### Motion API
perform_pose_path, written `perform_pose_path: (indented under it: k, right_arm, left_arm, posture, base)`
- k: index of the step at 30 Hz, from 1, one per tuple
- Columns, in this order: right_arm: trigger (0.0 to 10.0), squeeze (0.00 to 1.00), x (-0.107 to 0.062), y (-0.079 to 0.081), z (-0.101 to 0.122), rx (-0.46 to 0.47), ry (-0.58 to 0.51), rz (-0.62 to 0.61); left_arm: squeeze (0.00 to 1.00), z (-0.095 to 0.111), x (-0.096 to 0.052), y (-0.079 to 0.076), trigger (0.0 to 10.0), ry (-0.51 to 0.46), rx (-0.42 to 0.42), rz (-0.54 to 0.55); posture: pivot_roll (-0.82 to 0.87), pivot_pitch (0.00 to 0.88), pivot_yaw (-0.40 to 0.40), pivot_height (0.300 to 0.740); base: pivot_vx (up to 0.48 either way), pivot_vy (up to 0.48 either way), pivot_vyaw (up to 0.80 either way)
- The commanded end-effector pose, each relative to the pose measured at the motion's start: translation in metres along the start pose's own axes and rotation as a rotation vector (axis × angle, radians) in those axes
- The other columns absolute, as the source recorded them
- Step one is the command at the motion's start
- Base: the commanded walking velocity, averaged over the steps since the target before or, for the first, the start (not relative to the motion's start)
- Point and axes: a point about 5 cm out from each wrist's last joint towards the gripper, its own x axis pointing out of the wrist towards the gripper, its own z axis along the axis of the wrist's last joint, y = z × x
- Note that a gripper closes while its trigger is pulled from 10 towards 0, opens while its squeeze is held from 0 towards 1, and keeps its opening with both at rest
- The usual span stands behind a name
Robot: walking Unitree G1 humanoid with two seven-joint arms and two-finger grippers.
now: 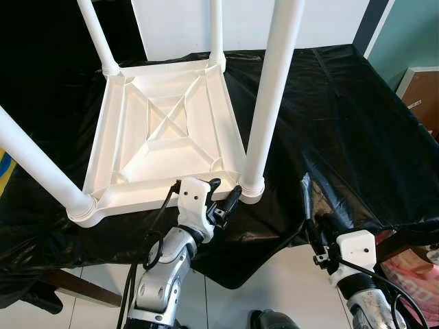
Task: Building children table
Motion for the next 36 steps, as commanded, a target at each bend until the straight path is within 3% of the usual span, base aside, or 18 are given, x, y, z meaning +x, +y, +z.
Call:
perform_pose_path:
  k: [1,9,24,25,29,36]
  right_arm:
    - [10.0,0.0,-0.001,0.001,-0.004,-0.003,0.009,0.006]
    - [10.0,0.0,-0.001,0.001,-0.004,-0.007,0.005,0.008]
    - [10.0,0.0,0.001,-0.003,-0.001,-0.011,-0.027,-0.026]
    - [10.0,1.0,0.004,-0.004,0.004,0.001,-0.043,-0.02]
    - [10.0,1.0,0.012,-0.003,0.016,0.012,-0.09,0.003]
    - [10.0,1.0,0.025,0.001,0.032,0.042,-0.146,0.027]
  left_arm:
    - [0.0,0.0,0.001,-0.002,10.0,-0.002,-0.028,0.045]
    - [0.0,0.001,0.001,-0.003,10.0,-0.002,-0.02,0.034]
    - [0.0,0.002,0.0,-0.01,10.0,0.005,0.099,-0.043]
    - [0.0,0.003,0.0,-0.01,10.0,0.005,0.117,-0.054]
    - [0.0,0.009,0.0,-0.012,10.0,-0.007,0.149,-0.074]
    - [0.0,0.02,-0.004,-0.012,10.0,-0.051,0.126,-0.115]
  posture:
    - [-0.22,0.127,0.025,0.74]
    - [-0.22,0.117,0.028,0.74]
    - [-0.22,0.107,0.038,0.74]
    - [-0.22,0.107,0.038,0.74]
    - [-0.22,0.109,0.038,0.74]
    - [-0.21,0.111,0.034,0.74]
  base:
    - [0.0,0.289,0.0]
    - [-0.062,0.37,0.0]
    - [0.0,0.0,0.0]
    - [0.0,0.0,0.0]
    - [0.0,0.0,0.0]
    - [0.0,0.0,0.0]
